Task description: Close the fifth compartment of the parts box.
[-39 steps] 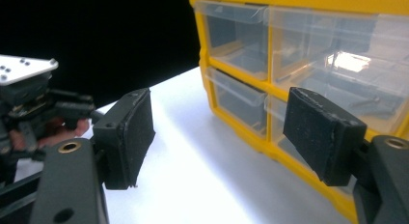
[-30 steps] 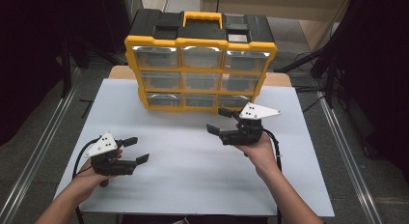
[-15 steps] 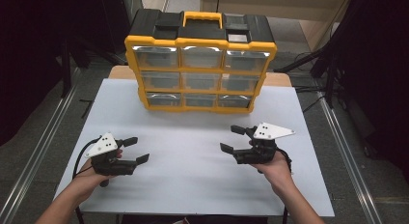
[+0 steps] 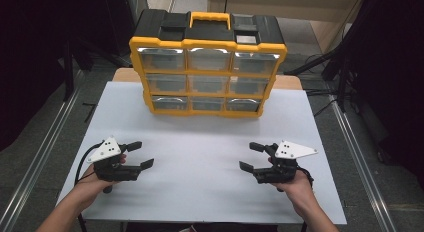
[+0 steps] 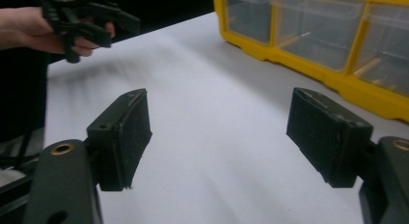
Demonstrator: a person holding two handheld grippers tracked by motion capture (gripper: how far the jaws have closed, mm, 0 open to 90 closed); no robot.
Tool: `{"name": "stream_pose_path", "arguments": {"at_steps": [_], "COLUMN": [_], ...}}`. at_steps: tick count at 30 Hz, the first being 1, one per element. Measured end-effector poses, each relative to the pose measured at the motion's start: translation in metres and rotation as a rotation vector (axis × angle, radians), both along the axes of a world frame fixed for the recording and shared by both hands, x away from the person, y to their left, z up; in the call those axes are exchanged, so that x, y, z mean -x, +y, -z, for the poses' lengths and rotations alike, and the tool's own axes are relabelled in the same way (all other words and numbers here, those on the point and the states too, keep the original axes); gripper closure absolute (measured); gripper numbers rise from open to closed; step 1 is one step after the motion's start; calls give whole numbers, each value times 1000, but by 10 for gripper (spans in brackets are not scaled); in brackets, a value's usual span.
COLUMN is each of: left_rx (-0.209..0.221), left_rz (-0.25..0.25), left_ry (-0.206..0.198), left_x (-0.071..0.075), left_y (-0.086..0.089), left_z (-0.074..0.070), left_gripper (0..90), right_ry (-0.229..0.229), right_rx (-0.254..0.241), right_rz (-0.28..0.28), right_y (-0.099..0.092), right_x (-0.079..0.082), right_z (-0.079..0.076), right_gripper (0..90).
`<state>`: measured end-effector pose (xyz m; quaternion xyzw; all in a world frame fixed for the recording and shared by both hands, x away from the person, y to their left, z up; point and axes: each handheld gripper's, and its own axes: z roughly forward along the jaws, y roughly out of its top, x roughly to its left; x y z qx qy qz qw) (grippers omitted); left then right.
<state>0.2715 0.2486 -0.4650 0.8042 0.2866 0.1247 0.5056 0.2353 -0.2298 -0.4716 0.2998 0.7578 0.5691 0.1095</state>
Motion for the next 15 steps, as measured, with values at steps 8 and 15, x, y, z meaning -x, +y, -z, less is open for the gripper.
{"name": "stream_pose_path", "arguments": {"at_steps": [8, 15], "left_rx": [-3, -4], "left_rz": [-5, -13], "left_ry": [3, -3], "left_x": [0, -1], "left_y": [0, 2], "left_z": [0, 0], "left_gripper": [241, 241], "right_ry": [-12, -14], "right_rx": [7, 11], "right_rz": [20, 21], "right_y": [-11, -17], "right_x": [9, 14], "right_z": [4, 6], "right_gripper": [229, 221]}}
